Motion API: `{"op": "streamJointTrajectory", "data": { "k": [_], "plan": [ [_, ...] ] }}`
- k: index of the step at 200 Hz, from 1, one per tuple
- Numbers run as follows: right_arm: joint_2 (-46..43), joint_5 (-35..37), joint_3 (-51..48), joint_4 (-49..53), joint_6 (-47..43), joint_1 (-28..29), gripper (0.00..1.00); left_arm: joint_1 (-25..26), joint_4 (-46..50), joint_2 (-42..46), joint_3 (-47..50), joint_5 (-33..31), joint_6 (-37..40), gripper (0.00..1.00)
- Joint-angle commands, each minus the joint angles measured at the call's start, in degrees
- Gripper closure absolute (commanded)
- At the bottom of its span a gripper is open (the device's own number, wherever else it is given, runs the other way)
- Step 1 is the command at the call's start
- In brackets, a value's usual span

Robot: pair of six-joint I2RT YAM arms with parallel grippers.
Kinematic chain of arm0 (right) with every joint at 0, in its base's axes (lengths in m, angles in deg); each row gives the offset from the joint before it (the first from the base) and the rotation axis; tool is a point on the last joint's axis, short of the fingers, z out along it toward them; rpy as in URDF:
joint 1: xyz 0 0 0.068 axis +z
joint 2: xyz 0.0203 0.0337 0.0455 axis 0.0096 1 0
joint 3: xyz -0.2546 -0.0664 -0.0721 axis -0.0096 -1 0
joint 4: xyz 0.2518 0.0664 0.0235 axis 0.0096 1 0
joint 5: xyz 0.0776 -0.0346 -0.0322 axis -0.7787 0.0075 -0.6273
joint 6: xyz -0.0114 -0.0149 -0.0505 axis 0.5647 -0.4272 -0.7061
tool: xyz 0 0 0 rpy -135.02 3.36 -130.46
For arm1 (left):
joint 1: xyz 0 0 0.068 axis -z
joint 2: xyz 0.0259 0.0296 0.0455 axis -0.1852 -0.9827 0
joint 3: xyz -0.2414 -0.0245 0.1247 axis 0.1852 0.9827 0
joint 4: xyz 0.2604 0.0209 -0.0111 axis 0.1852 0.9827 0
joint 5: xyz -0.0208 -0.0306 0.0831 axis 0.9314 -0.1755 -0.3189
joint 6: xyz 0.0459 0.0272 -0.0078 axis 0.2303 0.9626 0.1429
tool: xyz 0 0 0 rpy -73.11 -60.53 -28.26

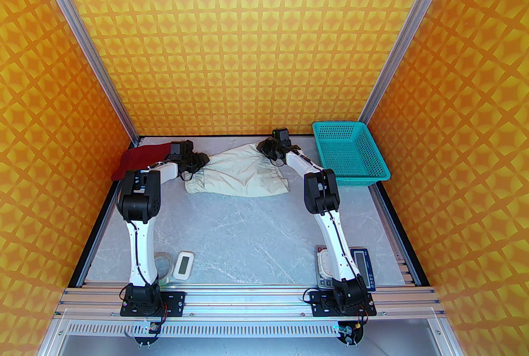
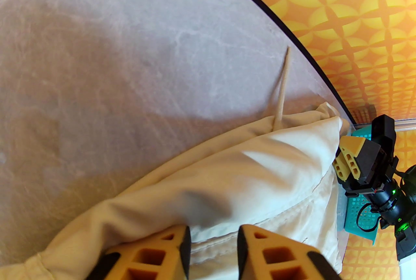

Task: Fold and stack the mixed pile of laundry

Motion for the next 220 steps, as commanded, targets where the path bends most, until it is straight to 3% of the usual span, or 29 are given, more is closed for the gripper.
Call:
{"op": "streamJointTrajectory", "data": {
  "k": [1,40,87,159,220],
  "plan": [
    [-8.56,0.12,-2.46,3.72,-4.08,-0.45,0.7,0.21,5.54,4.52,-2.37,1.21,3.8,0.61],
    [-23.73,1.87,-17.32,4.09,-10.12,-0.45,0.67,1.46,16.12,13.63,-2.37,1.51,12.14,0.48],
    [-35.66,4.37,-34.46,7.1,-19.69,1.9,0.67,2.97,20.55,18.53,6.16,1.5,16.17,0.58],
    [-33.54,8.16,-44.9,9.14,-19.65,4.37,0.69,3.04,20.9,11.21,9.38,1.63,17.99,0.64],
    [-35.82,15.59,-53.86,14.98,-17.95,3.52,0.7,3.27,19.14,15.31,20.6,1.67,16.49,0.68]
  ]
}}
